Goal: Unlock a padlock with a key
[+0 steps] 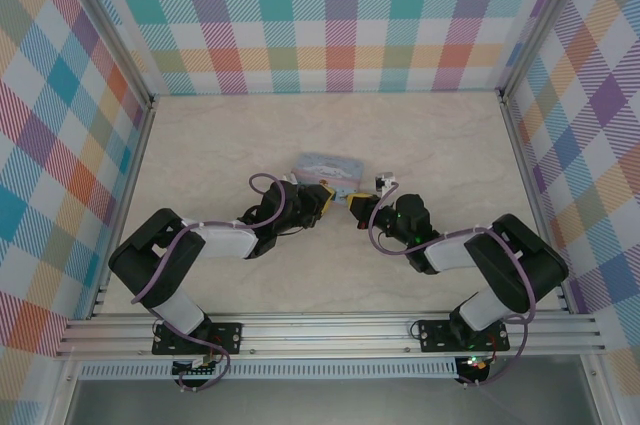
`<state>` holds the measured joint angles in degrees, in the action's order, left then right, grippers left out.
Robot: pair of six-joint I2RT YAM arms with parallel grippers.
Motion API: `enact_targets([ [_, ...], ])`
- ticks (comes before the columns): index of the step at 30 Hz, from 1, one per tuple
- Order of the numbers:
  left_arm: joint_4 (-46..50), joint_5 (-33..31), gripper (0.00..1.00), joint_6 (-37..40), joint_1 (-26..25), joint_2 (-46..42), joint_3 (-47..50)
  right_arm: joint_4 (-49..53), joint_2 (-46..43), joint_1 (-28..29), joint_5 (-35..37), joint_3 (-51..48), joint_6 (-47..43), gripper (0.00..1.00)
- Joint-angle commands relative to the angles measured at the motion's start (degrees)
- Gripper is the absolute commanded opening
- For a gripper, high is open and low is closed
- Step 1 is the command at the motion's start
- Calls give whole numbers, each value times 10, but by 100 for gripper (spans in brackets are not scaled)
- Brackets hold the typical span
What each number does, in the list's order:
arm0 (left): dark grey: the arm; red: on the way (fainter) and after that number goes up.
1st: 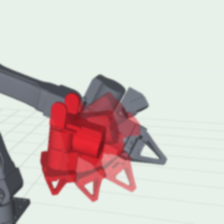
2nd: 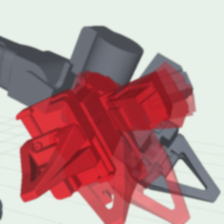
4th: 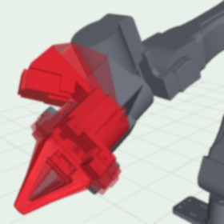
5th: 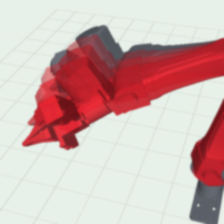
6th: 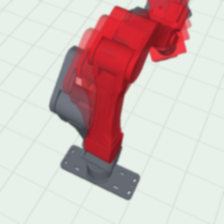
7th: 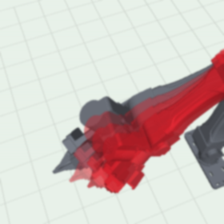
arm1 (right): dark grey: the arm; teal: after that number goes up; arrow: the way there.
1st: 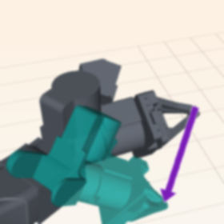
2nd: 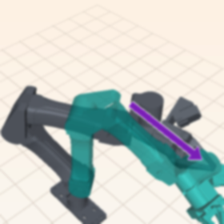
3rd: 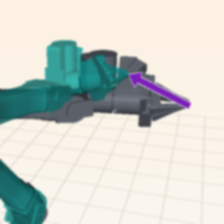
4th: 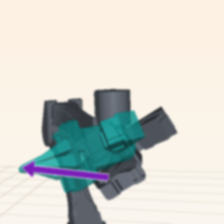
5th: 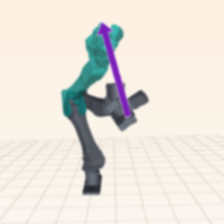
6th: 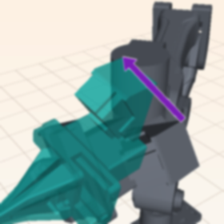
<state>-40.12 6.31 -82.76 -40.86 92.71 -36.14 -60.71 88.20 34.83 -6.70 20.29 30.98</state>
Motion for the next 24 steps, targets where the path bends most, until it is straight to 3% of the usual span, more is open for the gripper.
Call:
enact_targets([
  [1, -51, -8, 0, -12, -10, -3, -10, -51, 11, -2, -12, 14, 20, 3],
  [24, -64, -6, 0, -21, -11, 1, -9, -90, 43, -1, -30, 17, 42, 3],
])
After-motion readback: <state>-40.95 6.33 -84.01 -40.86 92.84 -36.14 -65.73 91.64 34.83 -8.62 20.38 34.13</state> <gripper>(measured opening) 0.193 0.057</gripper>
